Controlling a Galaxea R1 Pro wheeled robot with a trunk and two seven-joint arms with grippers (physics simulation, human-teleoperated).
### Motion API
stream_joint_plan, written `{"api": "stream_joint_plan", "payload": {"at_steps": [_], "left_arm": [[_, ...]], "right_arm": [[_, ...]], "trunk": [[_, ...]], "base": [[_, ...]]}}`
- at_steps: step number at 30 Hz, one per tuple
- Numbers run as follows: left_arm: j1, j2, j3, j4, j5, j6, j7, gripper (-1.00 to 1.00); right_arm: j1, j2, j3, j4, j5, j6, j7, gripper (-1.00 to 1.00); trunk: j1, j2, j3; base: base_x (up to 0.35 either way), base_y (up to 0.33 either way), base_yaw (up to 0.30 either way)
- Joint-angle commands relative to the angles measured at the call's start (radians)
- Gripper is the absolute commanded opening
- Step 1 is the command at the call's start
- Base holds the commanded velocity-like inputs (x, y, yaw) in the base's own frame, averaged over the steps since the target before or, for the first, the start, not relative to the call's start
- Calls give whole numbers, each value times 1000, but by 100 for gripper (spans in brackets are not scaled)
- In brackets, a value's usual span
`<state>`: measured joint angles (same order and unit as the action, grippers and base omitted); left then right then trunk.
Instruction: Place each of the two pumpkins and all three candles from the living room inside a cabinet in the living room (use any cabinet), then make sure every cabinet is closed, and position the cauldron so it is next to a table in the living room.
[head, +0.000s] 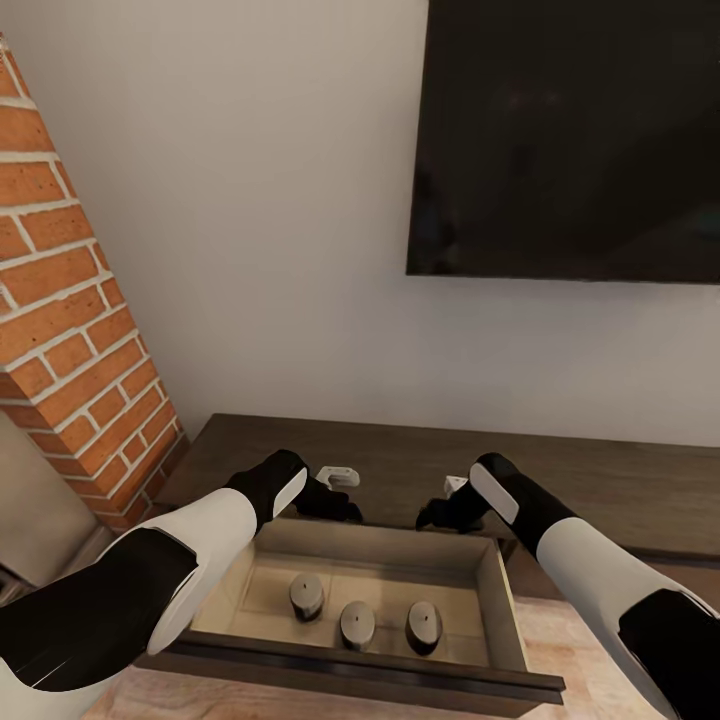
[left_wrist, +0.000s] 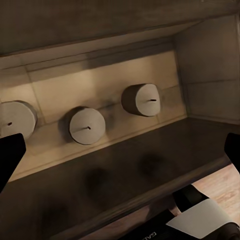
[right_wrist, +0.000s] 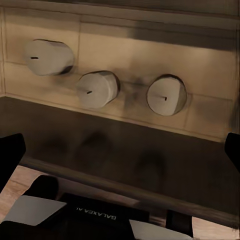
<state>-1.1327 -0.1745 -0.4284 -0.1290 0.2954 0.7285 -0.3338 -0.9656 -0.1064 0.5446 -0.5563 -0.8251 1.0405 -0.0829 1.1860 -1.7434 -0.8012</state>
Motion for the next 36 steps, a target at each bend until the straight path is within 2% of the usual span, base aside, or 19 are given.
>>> {"api": "stream_joint_plan", "payload": {"at_steps": [1, 2, 3, 8, 21, 27, 36], "left_arm": [[-1, 0, -7, 0, 7, 3, -1, 100], [-1, 0, -7, 0, 7, 3, -1, 100], [-1, 0, -7, 0, 7, 3, -1, 100], [-1, 0, -7, 0, 7, 3, -1, 100], [-1, 0, -7, 0, 7, 3, -1, 100], [-1, 0, -7, 0, 7, 3, -1, 100], [-1, 0, -7, 0, 7, 3, -1, 100]], "right_arm": [[-1, -2, 18, -2, -11, 1, -9, 100], [-1, -2, 42, -2, -11, -2, -8, 100], [-1, -2, 88, -2, -12, -22, -8, 100], [-1, -2, 108, -2, -12, -38, -7, 100], [-1, -3, 113, -2, -12, -42, -4, 100], [-1, -3, 113, -2, -12, -43, -3, 100], [-1, -3, 113, -2, -12, -43, -3, 100]], "trunk": [[0, 0, 1], [0, 0, 2], [0, 0, 4], [0, 0, 12], [0, 0, 33], [0, 0, 43], [0, 0, 56]], "base": [[0, 0, 0], [0, 0, 0], [0, 0, 0], [0, 0, 0], [0, 32, 0], [-63, 248, -27], [-87, 297, -151]]}}
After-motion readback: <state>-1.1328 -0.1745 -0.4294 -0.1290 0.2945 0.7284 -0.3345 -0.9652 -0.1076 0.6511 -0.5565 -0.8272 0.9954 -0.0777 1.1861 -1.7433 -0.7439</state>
